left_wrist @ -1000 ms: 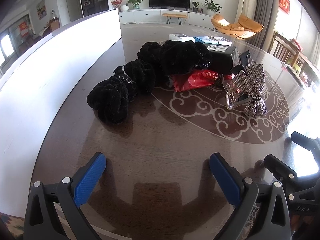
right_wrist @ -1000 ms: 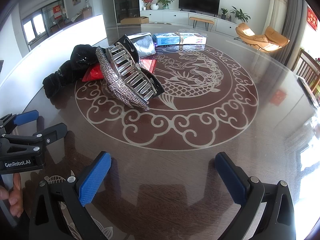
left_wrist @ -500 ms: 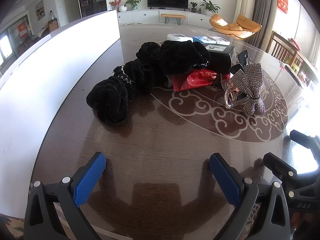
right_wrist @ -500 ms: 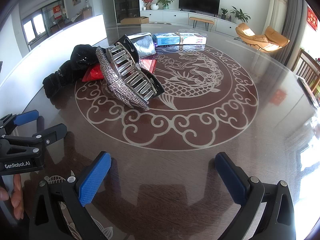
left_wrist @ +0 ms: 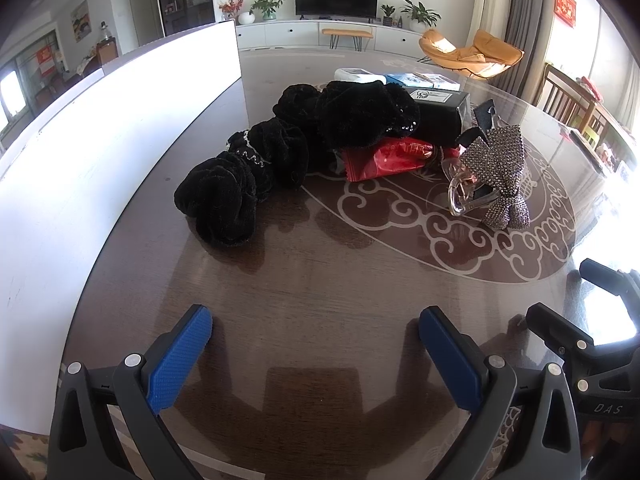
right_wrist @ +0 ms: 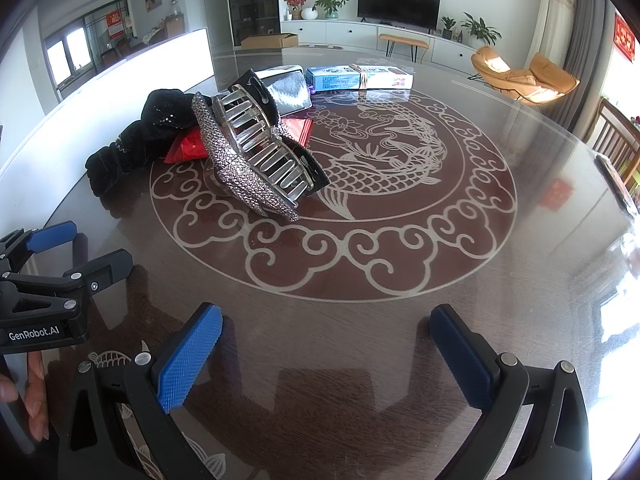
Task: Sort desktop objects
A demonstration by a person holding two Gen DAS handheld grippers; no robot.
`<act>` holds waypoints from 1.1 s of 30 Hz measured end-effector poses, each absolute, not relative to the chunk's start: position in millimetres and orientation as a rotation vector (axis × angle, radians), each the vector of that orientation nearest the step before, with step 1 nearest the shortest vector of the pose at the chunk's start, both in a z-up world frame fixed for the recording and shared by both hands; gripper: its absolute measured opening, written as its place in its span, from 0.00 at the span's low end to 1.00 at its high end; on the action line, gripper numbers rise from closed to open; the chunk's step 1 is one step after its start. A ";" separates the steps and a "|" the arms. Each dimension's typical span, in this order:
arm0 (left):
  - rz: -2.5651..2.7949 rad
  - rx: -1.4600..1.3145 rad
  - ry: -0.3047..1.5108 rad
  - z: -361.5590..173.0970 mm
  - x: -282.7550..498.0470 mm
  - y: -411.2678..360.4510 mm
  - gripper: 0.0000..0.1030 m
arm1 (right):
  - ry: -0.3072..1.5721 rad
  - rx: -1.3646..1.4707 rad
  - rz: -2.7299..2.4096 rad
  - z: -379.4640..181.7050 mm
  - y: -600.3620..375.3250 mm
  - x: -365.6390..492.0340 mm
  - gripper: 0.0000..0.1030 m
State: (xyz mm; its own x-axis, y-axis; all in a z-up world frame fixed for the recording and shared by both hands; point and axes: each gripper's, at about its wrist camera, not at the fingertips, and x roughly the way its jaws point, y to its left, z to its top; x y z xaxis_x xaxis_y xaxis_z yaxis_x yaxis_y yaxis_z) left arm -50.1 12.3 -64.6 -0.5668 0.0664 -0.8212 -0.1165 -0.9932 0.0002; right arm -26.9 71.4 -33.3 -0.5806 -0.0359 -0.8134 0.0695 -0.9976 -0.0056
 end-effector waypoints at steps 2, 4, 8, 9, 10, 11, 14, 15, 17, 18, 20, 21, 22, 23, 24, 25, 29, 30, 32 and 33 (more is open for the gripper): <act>2.693 -1.407 0.082 -64.2 -49.7 11.7 1.00 | 0.057 1.409 -2.741 -33.1 71.1 -26.6 1.00; 2.692 -1.406 0.081 -64.4 -49.3 11.5 1.00 | 0.057 1.409 -2.741 -33.1 71.1 -26.6 1.00; 2.692 -1.405 0.081 -64.8 -48.7 11.0 1.00 | 0.057 1.409 -2.741 -33.0 71.1 -26.5 1.00; 2.692 -1.405 0.081 -65.1 -48.6 11.1 1.00 | 0.057 1.409 -2.741 -33.1 71.2 -26.5 1.00; 2.692 -1.405 0.081 -65.1 -48.5 11.0 1.00 | 0.057 1.409 -2.741 -33.0 71.1 -26.4 1.00; 2.692 -1.405 0.081 -65.1 -48.4 11.0 1.00 | 0.057 1.409 -2.741 -33.0 71.1 -26.4 1.00; 2.693 -1.406 0.081 -65.2 -48.4 10.7 1.00 | 0.057 1.409 -2.741 -33.1 71.0 -26.5 1.00; 2.693 -1.406 0.080 -65.0 -48.6 10.0 1.00 | 0.057 1.409 -2.741 -33.1 71.1 -26.6 1.00; 2.694 -1.406 0.080 -64.8 -48.4 9.9 1.00 | 0.057 1.409 -2.741 -33.1 71.0 -26.6 1.00; 2.696 -1.406 0.081 -64.7 -48.0 10.0 1.00 | 0.057 1.409 -2.741 -33.1 71.1 -26.8 1.00; 2.698 -1.407 0.079 -64.8 -47.4 10.1 1.00 | 0.057 1.409 -2.741 -33.1 71.0 -26.7 1.00; 2.699 -1.407 0.078 -64.9 -47.0 11.6 1.00 | 0.057 1.409 -2.741 -33.3 71.3 -27.0 1.00; 2.699 -1.407 0.078 -65.0 -47.0 11.6 1.00 | 0.057 1.409 -2.741 -33.1 71.0 -26.7 1.00; 2.699 -1.407 0.078 -65.0 -47.0 11.6 1.00 | 0.057 1.409 -2.741 -33.1 71.0 -26.7 1.00; 2.699 -1.407 0.078 -65.0 -46.9 11.6 1.00 | 0.057 1.409 -2.741 -33.2 71.3 -26.9 1.00; 2.700 -1.407 0.078 -65.0 -46.9 11.6 1.00 | 0.057 1.409 -2.741 -33.1 71.0 -26.6 1.00; 2.703 -1.408 0.076 -64.5 -48.6 11.0 1.00 | 0.057 1.409 -2.741 -33.0 70.9 -26.5 1.00; 2.703 -1.408 0.076 -64.3 -48.9 10.9 1.00 | 0.057 1.409 -2.741 -33.2 71.3 -26.7 1.00; 2.703 -1.408 0.075 -64.3 -48.9 11.1 1.00 | 0.057 1.409 -2.741 -33.1 71.2 -26.6 1.00; 2.703 -1.408 0.076 -64.4 -48.7 11.0 1.00 | 0.057 1.409 -2.741 -33.1 71.0 -26.5 1.00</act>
